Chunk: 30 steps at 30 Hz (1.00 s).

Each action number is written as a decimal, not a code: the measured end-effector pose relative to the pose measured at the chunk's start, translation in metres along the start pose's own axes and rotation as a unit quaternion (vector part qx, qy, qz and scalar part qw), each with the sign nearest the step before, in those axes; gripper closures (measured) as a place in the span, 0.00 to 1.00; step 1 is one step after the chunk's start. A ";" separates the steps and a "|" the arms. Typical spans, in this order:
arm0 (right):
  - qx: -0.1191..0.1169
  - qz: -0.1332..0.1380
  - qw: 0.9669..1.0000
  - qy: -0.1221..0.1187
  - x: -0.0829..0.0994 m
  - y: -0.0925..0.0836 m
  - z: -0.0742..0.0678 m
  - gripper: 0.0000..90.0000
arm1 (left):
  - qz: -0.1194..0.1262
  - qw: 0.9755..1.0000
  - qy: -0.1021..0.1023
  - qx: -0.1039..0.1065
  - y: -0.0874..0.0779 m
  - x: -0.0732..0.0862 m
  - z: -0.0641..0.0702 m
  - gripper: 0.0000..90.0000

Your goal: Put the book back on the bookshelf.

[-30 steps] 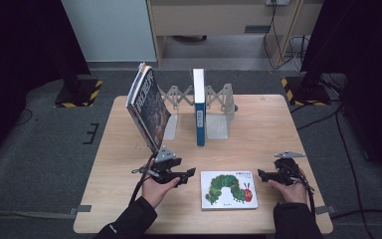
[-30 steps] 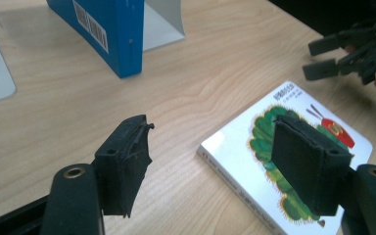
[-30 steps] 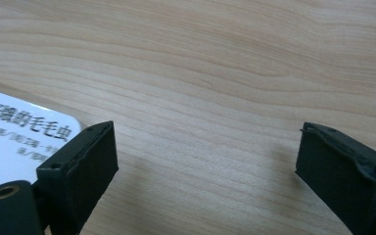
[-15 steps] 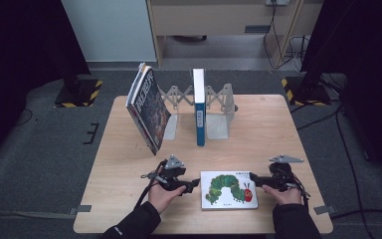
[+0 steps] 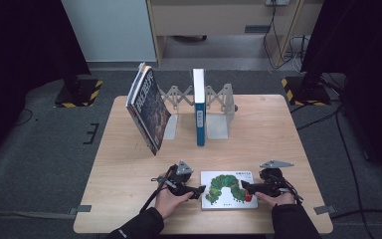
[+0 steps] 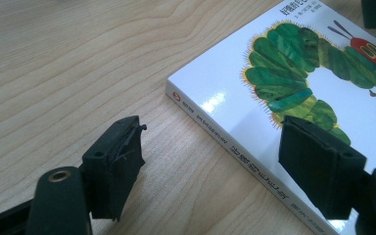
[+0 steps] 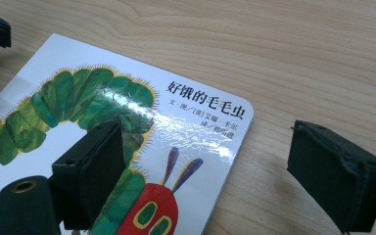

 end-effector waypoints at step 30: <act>-0.028 -0.022 0.999 -0.003 0.006 0.012 -0.009 0.32 | 0.022 1.000 0.008 0.015 0.016 0.005 0.002 0.03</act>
Point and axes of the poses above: each handheld gripper's, and its own axes: y roughly forward along the jaws, x roughly out of its underside, z roughly to its right, the point moved 9 cm from there along y, roughly forward along the jaws, and after that the axes turned 7 degrees about -y, right-handed, at the moved point
